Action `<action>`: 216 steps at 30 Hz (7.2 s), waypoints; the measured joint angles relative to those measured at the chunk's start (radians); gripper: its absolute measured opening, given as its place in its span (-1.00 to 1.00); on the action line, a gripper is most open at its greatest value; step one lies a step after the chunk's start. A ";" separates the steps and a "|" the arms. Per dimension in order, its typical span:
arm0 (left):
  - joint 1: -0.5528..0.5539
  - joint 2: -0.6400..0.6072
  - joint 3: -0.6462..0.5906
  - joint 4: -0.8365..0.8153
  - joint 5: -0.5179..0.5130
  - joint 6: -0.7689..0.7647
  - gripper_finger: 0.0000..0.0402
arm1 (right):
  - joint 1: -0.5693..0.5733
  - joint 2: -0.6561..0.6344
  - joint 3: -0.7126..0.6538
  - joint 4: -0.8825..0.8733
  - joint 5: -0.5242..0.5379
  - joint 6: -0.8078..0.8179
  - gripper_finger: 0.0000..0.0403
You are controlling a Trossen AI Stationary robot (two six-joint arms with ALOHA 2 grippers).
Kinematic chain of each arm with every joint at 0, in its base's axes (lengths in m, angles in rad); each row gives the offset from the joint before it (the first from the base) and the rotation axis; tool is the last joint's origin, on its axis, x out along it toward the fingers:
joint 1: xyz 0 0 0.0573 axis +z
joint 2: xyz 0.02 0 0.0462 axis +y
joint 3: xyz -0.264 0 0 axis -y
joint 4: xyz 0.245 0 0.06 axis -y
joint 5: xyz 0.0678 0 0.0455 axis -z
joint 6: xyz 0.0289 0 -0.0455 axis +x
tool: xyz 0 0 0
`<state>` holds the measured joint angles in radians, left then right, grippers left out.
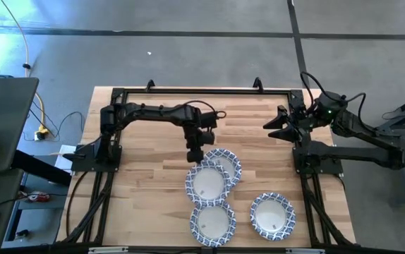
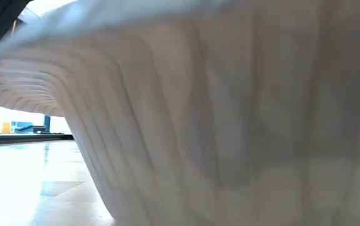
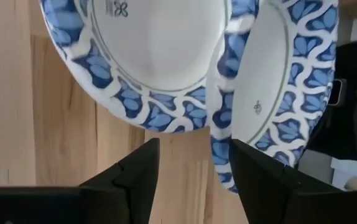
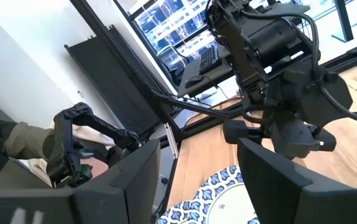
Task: Nest bowls inside each other
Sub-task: Stack the white patterned bowl on top of the other white patterned bowls
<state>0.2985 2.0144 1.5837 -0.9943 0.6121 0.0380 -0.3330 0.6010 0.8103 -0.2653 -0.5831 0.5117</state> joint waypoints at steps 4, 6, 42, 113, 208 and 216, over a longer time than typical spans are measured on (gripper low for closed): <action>-0.007 0.000 -0.002 0.023 0.006 -0.002 -0.09 | 0.000 0.000 0.000 0.000 0.005 -0.004 0.02; -0.008 0.000 -0.002 0.034 0.016 -0.008 -0.09 | 0.000 0.000 0.000 0.000 0.008 -0.004 0.02; -0.009 0.088 0.009 0.017 0.174 -0.033 -0.97 | 0.000 0.000 0.000 -0.019 0.012 -0.024 0.02; 0.074 0.174 0.333 -0.059 -0.078 -0.315 0.22 | 0.000 0.002 0.000 -0.049 0.014 -0.076 0.02; -0.460 0.139 0.014 0.131 -0.121 -0.639 0.22 | 0.000 -0.316 0.000 -0.182 0.078 -0.198 0.02; -0.438 0.012 -0.122 0.322 -0.127 -0.720 0.22 | 0.000 -0.316 0.000 -0.178 0.103 -0.213 0.02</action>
<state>-0.1398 2.0262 1.4619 -0.6725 0.4849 -0.6820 -0.3332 0.2852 0.8102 -0.4432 -0.4798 0.2988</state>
